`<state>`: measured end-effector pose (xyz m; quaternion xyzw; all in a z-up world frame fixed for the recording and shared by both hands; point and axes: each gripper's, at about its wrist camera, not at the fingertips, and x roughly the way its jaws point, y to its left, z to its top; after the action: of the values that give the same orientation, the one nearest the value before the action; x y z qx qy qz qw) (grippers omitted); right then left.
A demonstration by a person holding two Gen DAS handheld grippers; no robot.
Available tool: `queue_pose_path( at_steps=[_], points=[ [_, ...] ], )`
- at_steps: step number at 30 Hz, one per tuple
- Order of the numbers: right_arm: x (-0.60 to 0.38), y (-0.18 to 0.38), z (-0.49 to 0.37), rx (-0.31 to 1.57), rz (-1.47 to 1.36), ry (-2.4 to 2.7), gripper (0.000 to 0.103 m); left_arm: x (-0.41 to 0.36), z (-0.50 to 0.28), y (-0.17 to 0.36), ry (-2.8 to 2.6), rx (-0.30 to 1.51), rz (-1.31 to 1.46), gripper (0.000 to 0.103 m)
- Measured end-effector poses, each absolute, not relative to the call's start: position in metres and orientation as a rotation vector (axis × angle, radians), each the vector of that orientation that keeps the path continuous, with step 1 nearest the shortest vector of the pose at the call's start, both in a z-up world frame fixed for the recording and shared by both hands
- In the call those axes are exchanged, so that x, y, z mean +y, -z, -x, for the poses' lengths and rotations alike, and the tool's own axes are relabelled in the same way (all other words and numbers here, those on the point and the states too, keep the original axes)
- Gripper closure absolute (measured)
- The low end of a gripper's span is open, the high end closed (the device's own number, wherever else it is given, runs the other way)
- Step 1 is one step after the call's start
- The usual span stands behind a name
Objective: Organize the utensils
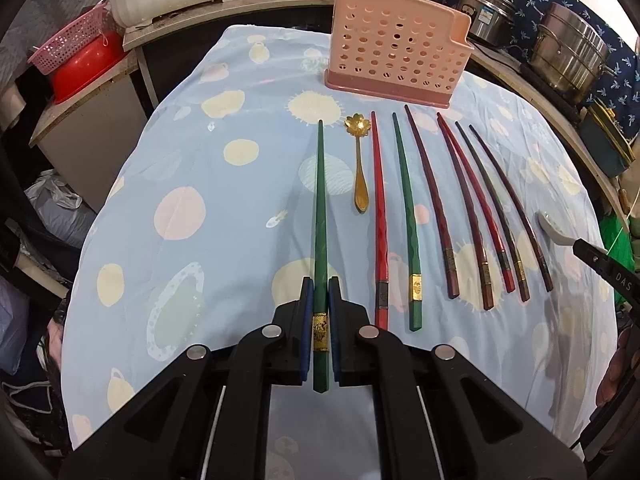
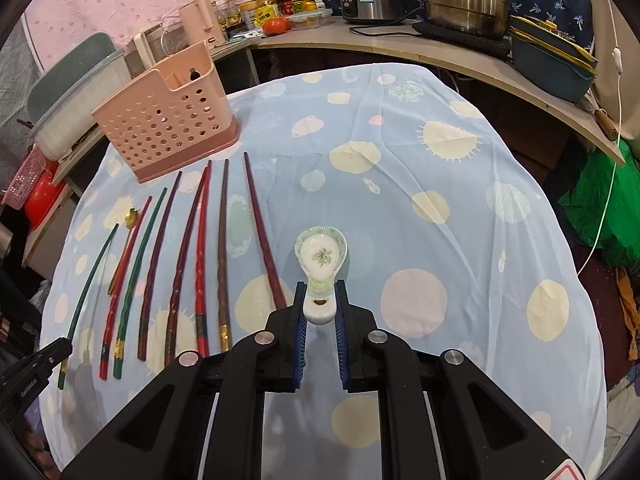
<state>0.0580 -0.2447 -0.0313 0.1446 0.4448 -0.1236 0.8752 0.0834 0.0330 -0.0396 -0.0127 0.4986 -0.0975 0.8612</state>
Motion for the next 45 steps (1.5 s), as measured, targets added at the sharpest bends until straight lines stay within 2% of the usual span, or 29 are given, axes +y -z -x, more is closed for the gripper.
queue_pose_path(
  at_steps=[35, 37, 38, 45],
  points=[
    [-0.228, -0.007, -0.043, 0.855, -0.306, 0.199, 0.092, 0.051, -0.077, -0.05, 0.224, 0.847, 0.079, 0.096],
    [-0.227, -0.009, -0.044, 0.85, -0.304, 0.197, 0.093, 0.05, -0.079, -0.056, 0.223, 0.831, 0.077, 0.096],
    [-0.227, -0.01, -0.045, 0.848, -0.303, 0.193, 0.103, 0.05, -0.081, -0.06, 0.222, 0.824, 0.075, 0.096],
    [-0.225, -0.016, -0.053, 0.835, -0.281, 0.199, 0.102, 0.047, -0.09, -0.08, 0.225, 0.775, 0.067, 0.096]
  ],
)
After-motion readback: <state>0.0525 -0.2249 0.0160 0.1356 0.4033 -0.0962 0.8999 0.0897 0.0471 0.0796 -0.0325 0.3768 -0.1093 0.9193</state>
